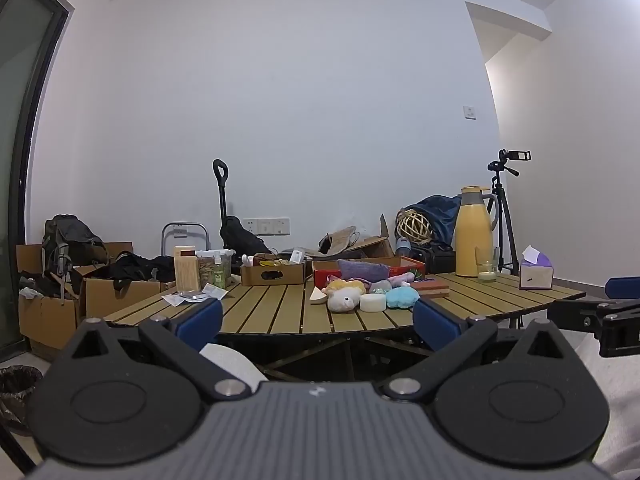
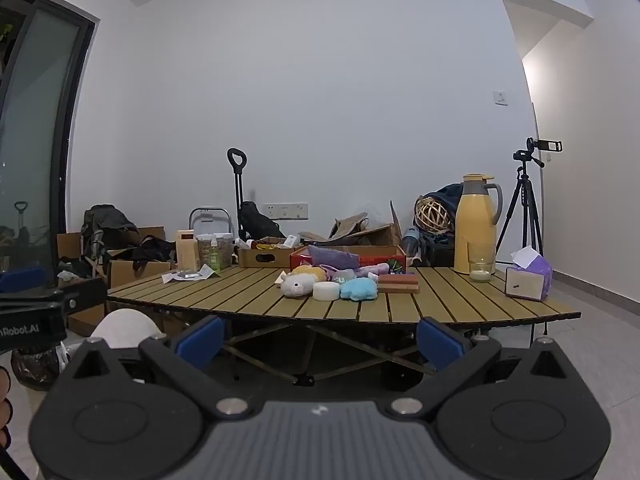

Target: Organize soft objects

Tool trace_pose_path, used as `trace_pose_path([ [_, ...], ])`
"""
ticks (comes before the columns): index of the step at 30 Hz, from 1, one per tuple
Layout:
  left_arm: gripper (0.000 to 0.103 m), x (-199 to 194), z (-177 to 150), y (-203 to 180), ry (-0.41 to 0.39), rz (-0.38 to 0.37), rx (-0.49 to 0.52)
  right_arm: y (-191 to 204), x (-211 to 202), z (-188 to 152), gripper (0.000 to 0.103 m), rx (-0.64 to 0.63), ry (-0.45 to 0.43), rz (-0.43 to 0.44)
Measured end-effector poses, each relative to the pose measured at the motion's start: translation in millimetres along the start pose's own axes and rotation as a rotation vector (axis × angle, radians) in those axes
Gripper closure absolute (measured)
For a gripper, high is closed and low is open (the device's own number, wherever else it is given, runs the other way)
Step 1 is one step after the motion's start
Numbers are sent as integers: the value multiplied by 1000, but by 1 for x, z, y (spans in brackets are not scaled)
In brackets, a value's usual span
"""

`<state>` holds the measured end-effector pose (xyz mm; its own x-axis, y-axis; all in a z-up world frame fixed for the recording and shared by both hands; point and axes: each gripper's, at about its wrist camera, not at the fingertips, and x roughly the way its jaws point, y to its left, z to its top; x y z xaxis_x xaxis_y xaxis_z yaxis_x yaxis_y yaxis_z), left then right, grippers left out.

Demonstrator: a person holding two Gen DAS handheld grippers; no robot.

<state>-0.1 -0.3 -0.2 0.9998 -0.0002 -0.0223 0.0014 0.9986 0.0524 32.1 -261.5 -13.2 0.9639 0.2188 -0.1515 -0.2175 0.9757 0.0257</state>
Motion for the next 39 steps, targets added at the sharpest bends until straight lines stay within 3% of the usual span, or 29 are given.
trace_pose_path([
  [39, 0, -2, -2, -1, 1, 0, -4, 3, 0, 0, 0, 9, 6, 23],
])
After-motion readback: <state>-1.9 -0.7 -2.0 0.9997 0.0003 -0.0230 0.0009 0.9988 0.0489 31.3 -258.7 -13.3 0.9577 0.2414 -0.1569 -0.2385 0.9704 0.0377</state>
